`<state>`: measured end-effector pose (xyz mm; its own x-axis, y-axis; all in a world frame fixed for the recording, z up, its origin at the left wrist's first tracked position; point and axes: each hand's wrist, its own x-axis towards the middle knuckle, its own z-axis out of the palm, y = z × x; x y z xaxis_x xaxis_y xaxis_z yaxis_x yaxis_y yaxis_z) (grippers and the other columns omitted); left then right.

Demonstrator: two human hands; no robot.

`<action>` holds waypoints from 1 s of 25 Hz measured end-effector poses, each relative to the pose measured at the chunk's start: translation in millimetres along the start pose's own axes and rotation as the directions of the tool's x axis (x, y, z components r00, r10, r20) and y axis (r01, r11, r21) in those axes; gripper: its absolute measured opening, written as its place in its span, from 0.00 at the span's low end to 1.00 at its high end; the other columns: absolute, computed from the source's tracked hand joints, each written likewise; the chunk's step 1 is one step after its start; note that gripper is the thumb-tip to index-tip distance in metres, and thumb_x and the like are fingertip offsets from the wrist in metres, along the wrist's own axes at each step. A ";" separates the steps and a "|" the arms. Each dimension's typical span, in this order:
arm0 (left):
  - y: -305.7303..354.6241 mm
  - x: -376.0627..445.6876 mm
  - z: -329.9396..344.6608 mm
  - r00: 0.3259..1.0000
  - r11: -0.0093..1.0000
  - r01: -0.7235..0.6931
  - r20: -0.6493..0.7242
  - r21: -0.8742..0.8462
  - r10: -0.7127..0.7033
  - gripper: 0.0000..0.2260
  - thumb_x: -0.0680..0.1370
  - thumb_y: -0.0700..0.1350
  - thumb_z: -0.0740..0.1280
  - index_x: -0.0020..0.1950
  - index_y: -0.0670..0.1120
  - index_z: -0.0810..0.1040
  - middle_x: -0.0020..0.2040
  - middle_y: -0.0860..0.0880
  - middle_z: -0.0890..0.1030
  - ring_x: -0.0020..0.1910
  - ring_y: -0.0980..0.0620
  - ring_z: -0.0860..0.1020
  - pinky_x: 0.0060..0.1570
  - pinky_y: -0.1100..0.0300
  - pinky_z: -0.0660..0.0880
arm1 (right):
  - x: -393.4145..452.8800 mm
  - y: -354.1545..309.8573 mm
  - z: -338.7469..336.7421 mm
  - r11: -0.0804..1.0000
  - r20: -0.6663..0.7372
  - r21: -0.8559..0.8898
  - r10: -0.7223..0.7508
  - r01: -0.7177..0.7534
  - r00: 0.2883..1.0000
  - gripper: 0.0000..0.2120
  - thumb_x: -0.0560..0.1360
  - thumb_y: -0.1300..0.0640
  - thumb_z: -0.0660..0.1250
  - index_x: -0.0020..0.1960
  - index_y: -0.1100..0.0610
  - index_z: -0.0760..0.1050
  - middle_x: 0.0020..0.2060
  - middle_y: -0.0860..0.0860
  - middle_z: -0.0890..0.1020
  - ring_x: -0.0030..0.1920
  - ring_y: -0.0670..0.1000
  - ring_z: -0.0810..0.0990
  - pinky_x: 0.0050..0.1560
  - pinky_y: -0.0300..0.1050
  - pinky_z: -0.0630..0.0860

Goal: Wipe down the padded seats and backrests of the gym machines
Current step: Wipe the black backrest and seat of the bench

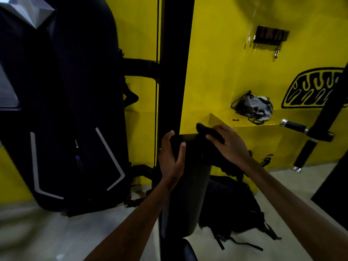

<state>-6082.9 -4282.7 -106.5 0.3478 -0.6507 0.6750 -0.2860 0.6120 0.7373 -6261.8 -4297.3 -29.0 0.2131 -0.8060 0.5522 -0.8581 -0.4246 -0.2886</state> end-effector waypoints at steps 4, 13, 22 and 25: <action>0.6 0.9 1.4 1.000 0.999 -0.023 -0.010 0.025 0.023 0.25 0.77 0.57 0.59 0.69 0.43 0.68 0.65 0.57 0.70 0.66 0.63 0.68 0.62 0.66 0.68 | 6.5 -14.9 -2.7 0.997 -0.006 -0.060 -0.043 0.043 0.999 0.21 0.78 0.43 0.60 0.60 0.57 0.77 0.56 0.52 0.78 0.56 0.59 0.73 0.44 0.50 0.72; -2.8 2.1 -4.1 0.991 0.997 -0.072 0.113 0.009 0.070 0.28 0.77 0.53 0.64 0.73 0.42 0.61 0.72 0.47 0.64 0.71 0.58 0.62 0.68 0.69 0.60 | 1.4 -30.6 -5.0 0.988 0.055 -0.081 -0.129 0.133 0.990 0.22 0.77 0.42 0.60 0.62 0.55 0.76 0.58 0.51 0.78 0.57 0.58 0.73 0.50 0.52 0.71; -9.3 -4.0 -13.1 0.976 0.996 -0.092 0.197 -0.010 0.092 0.33 0.78 0.55 0.62 0.75 0.36 0.56 0.75 0.43 0.59 0.75 0.58 0.56 0.71 0.68 0.55 | 2.1 -39.6 -5.8 0.957 0.107 -0.177 -0.212 0.229 0.971 0.24 0.76 0.40 0.58 0.62 0.54 0.77 0.56 0.49 0.79 0.54 0.55 0.72 0.44 0.43 0.66; -11.3 -3.4 -13.0 0.973 0.995 -0.081 0.214 -0.056 0.091 0.34 0.78 0.56 0.62 0.75 0.37 0.55 0.75 0.43 0.58 0.75 0.54 0.56 0.72 0.66 0.55 | 2.4 -17.7 -12.2 0.989 0.088 -0.072 -0.126 0.133 0.988 0.20 0.77 0.43 0.62 0.61 0.55 0.77 0.56 0.50 0.79 0.54 0.55 0.74 0.47 0.44 0.68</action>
<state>-6069.2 -4281.5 -117.4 0.1214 -0.6730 0.7296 -0.2628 0.6870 0.6775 -6251.9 -4286.8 -13.1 0.3601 -0.7794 0.5128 -0.8538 -0.4968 -0.1556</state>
